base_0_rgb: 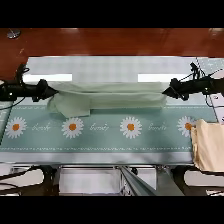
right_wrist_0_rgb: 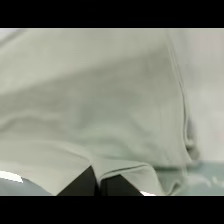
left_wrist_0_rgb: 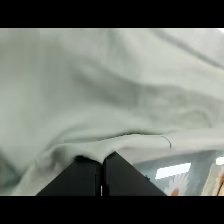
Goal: Fold the shirts.
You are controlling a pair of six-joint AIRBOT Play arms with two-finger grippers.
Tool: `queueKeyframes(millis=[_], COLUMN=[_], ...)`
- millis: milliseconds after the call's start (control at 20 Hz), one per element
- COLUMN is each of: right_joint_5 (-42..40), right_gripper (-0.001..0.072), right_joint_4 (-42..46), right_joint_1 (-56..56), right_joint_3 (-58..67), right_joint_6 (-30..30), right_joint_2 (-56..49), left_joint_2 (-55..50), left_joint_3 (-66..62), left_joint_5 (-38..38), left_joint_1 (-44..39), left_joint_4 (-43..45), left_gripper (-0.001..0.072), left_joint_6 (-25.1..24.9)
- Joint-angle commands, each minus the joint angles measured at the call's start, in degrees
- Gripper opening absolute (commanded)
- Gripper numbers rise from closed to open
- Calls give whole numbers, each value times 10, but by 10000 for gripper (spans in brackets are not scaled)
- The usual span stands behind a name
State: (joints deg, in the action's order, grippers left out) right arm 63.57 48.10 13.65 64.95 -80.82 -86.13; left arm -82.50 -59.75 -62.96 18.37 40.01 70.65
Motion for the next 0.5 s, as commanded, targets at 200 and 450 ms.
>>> queueKeyframes(millis=[200, 450], right_joint_5=[-44, -49], right_gripper=[21, 21], right_joint_4=[-56, -67], right_joint_1=[-14, -14], right_joint_3=[93, 127], right_joint_6=[-2, -6], right_joint_2=[-99, -141], left_joint_2=[-191, -228], left_joint_3=[-197, -231], left_joint_5=[9, 8], left_joint_1=[-49, -47], left_joint_4=[0, 0], left_gripper=[23, 23], left_joint_6=[67, 70])
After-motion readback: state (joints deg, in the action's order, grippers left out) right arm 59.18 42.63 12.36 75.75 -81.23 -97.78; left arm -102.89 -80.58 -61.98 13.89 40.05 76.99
